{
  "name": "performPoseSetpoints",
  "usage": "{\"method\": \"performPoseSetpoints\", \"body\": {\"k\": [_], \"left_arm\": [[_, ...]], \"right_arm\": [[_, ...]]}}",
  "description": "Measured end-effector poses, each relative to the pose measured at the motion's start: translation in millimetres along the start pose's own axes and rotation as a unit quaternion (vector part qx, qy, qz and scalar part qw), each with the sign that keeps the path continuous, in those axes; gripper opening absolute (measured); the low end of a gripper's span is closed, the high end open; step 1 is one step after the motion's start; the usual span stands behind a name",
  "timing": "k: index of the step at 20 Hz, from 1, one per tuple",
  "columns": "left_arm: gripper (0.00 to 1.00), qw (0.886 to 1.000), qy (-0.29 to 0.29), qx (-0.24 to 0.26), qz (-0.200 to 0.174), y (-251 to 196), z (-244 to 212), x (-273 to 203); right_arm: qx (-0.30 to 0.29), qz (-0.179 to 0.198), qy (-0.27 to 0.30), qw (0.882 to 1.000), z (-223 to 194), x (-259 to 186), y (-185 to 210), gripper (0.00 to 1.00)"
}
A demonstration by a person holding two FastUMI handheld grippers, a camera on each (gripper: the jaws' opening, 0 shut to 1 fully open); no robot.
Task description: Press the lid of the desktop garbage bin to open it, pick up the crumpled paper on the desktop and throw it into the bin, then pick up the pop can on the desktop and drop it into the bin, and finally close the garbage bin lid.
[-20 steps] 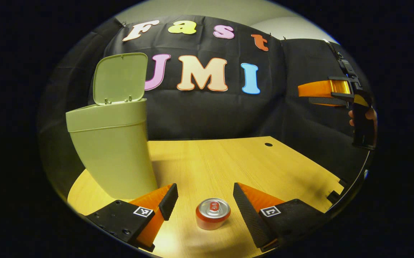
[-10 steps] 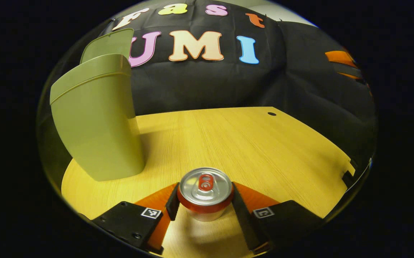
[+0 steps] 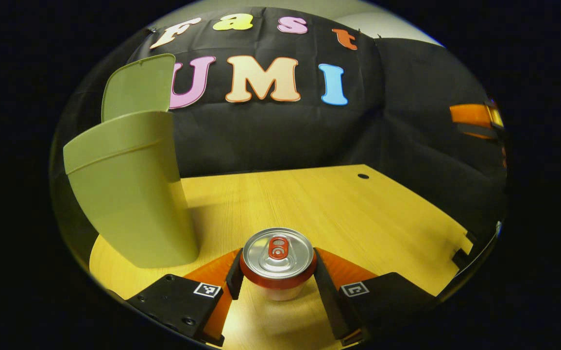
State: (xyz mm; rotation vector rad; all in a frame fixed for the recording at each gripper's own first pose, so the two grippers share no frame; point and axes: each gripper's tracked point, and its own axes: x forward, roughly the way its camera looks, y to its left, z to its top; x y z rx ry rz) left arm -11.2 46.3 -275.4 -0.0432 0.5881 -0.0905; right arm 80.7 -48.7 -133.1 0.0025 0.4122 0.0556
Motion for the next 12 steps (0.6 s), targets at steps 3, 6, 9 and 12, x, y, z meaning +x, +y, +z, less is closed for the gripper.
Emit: {"method": "performPoseSetpoints", "body": {"k": [3,6,9,12], "left_arm": [[0.74,0.999,-0.039,-0.007,0.005,9,46,-3],[0.74,0.997,-0.083,-0.002,0.011,20,98,-9],[0.74,0.991,-0.130,-0.002,0.020,38,156,-15],[0.73,0.985,-0.164,0.003,0.047,66,198,-22]], "right_arm": [[0.002,0.007,-0.001,1.000,-3,0,8,0.99],[0.004,0.019,0.005,1.000,-11,2,20,0.99],[0.015,0.035,0.013,0.999,-21,6,39,0.96],[0.019,0.045,0.016,0.999,-28,9,51,0.98]]}}
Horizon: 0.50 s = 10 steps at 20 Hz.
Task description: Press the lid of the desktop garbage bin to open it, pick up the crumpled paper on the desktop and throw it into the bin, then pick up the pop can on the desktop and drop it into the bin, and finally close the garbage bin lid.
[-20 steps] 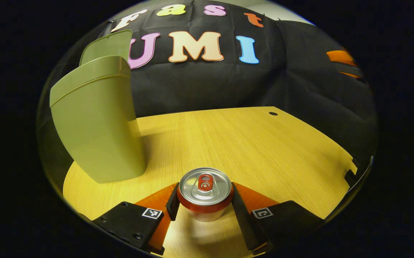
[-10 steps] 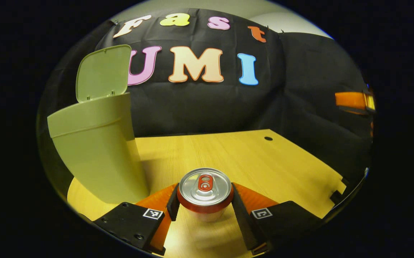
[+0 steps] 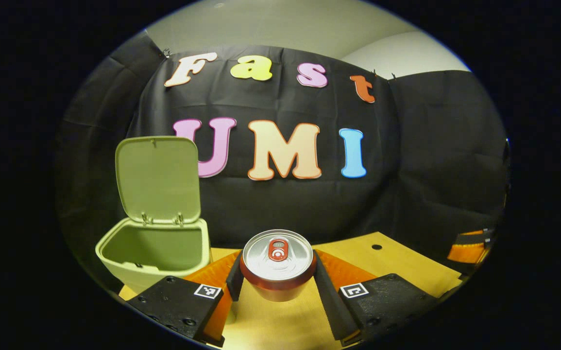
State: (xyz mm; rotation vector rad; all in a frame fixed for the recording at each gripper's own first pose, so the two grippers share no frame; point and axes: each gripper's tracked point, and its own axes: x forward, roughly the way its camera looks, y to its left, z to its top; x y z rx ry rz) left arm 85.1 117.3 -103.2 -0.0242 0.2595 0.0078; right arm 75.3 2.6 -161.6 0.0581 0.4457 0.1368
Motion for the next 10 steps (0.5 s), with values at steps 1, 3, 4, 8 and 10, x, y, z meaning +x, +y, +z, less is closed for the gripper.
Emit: {"method": "performPoseSetpoints", "body": {"k": [1,3,4,8,10], "left_arm": [[0.73,1.000,-0.013,0.006,0.010,10,11,2],[0.74,0.999,-0.025,0.025,0.032,33,23,6],[0.73,0.998,-0.026,0.032,0.046,44,25,6],[0.74,0.996,-0.037,0.017,0.073,69,35,4],[0.72,0.995,-0.041,0.017,0.087,87,37,6]], "right_arm": [[0.000,0.001,0.001,1.000,-1,2,2,0.98],[0.003,0.003,0.005,1.000,-8,11,5,0.98],[0.007,0.002,0.007,1.000,-8,14,6,0.98],[0.013,-0.007,0.011,1.000,-12,17,1,0.94],[0.017,-0.010,0.016,1.000,-14,19,-1,0.98]]}}
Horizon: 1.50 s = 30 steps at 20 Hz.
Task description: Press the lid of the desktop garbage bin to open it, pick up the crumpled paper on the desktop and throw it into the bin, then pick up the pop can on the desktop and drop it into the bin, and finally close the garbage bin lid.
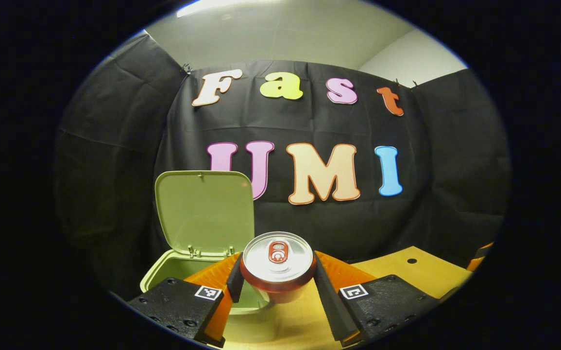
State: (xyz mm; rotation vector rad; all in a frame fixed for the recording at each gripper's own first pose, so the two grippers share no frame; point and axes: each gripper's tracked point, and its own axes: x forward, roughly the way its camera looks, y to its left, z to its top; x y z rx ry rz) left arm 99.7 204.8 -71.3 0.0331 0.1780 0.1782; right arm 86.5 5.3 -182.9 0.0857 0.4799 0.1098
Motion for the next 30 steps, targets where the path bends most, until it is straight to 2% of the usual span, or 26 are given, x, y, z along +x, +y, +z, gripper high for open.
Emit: {"method": "performPoseSetpoints", "body": {"k": [6,11,12,14,17,18,21,22,25,27,30], "left_arm": [[0.73,0.999,0.009,0.017,0.044,52,-10,17],[0.74,0.997,0.041,0.007,0.060,81,-36,22],[0.77,0.997,0.034,0.004,0.064,87,-31,23],[0.95,0.998,-0.003,0.019,0.068,96,-4,23],[0.94,0.998,-0.016,0.044,0.047,96,20,36],[0.96,0.998,-0.013,0.031,0.046,98,30,42],[0.98,0.995,-0.036,-0.075,0.053,112,77,70],[0.95,0.993,-0.053,-0.083,0.060,121,92,77],[0.90,0.994,-0.082,-0.046,0.063,135,122,95],[0.90,0.995,-0.079,-0.018,0.053,139,134,113],[0.92,0.998,-0.051,-0.028,0.039,135,129,142]], "right_arm": [[-0.004,-0.003,0.009,1.000,-3,9,7,0.98],[-0.002,-0.009,0.011,1.000,0,21,13,0.98],[-0.002,-0.010,0.013,1.000,-1,24,15,0.98],[-0.001,-0.010,0.011,1.000,1,28,21,0.98],[0.003,-0.006,0.012,1.000,-1,37,35,0.98],[0.003,-0.005,0.014,1.000,-4,39,38,0.98],[0.005,-0.005,0.014,1.000,-4,41,48,0.98],[0.004,-0.006,0.014,1.000,-4,41,48,0.98],[0.003,-0.018,0.014,1.000,-4,42,43,0.98],[0.012,-0.028,0.012,0.999,-2,40,38,0.98],[0.020,-0.035,0.009,0.999,0,40,36,0.98]]}}
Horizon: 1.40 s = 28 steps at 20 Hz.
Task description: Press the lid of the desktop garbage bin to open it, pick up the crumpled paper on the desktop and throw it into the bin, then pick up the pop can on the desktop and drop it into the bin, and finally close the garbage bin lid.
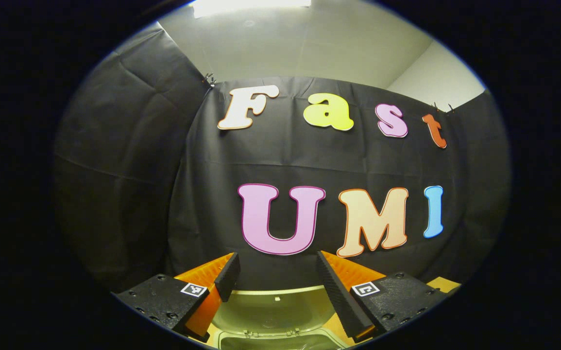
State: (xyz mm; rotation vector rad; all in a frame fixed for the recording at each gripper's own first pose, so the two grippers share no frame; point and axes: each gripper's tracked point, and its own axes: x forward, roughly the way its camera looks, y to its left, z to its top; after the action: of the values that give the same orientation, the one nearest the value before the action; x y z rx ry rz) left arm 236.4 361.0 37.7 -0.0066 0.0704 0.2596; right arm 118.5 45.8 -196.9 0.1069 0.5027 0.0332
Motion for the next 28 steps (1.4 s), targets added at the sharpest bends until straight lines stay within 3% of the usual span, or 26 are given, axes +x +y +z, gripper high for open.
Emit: {"method": "performPoseSetpoints", "body": {"k": [4,7,18,28], "left_arm": [[0.91,0.998,0.043,0.036,0.012,8,-28,12],[0.92,0.998,0.057,0.024,0.006,1,-27,1],[0.89,0.997,0.079,0.011,0.015,-9,-54,-86],[0.93,0.989,0.147,-0.008,0.026,-29,-139,-144]], "right_arm": [[-0.010,0.000,-0.002,1.000,-1,-4,3,0.98],[-0.012,0.010,0.003,1.000,-3,-5,7,0.98],[-0.038,0.085,0.010,0.996,0,-2,34,0.98],[-0.049,0.118,0.029,0.991,-6,-1,39,0.98]]}}
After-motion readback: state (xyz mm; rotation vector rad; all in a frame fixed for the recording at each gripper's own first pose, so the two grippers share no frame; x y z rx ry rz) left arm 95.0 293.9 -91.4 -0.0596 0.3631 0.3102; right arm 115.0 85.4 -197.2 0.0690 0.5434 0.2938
